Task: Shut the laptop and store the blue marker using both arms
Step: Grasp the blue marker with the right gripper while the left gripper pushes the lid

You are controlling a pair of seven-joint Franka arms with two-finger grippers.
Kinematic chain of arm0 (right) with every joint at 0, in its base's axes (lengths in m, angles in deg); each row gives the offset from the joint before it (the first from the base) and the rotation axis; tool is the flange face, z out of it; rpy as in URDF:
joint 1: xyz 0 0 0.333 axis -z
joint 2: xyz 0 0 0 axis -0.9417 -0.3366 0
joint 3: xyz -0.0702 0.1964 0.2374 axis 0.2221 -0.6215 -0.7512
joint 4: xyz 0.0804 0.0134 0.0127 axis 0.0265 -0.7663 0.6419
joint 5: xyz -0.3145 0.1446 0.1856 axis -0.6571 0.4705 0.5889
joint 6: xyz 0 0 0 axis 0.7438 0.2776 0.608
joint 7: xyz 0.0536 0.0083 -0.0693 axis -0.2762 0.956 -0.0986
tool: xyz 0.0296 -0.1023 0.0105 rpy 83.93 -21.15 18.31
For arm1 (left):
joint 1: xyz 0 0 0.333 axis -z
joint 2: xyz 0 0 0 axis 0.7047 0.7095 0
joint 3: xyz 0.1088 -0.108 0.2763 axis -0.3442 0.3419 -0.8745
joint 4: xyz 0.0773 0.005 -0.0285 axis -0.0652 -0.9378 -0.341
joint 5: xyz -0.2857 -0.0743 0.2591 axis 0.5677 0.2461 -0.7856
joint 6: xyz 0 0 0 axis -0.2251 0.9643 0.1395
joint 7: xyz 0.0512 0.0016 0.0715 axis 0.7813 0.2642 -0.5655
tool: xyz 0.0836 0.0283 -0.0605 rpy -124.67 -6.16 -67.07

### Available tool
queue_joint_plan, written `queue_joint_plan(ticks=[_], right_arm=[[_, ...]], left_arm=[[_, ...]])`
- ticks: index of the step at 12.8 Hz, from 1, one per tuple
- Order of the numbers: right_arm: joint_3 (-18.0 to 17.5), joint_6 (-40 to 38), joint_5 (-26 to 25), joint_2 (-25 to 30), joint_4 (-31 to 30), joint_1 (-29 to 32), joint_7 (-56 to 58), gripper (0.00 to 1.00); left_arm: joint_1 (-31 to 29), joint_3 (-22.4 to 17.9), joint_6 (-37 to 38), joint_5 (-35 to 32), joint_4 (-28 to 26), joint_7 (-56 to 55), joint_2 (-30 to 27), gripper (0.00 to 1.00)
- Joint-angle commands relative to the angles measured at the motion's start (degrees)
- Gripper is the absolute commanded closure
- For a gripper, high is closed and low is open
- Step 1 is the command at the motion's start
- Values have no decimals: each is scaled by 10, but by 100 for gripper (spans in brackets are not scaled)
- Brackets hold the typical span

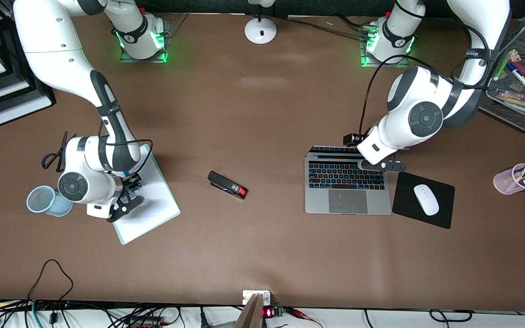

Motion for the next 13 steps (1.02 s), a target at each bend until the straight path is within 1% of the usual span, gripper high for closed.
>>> queue_joint_plan(ticks=[1,3,6,7,8,13], right_arm=[[-1,3,10,-4,7,3,6,65],[-1,3,10,-2,9,1,5,74],[0,2,10,-1,11,1,6,76],[-1,3,10,-2,11,2,6,78],[-1,2,10,-2,11,2,6,82],[0,3,10,-5,9,2,7,88]], left_arm=[[-1,0,-19,11,27,-2,26,0],[-2,0,-36,11,27,-5,33,0],[-4,-2,-45,13,36,-5,43,0],[-4,-2,-59,13,37,-5,49,0],[-4,-3,-78,12,37,-5,54,0],[-4,-4,-161,10,44,-4,99,0]])
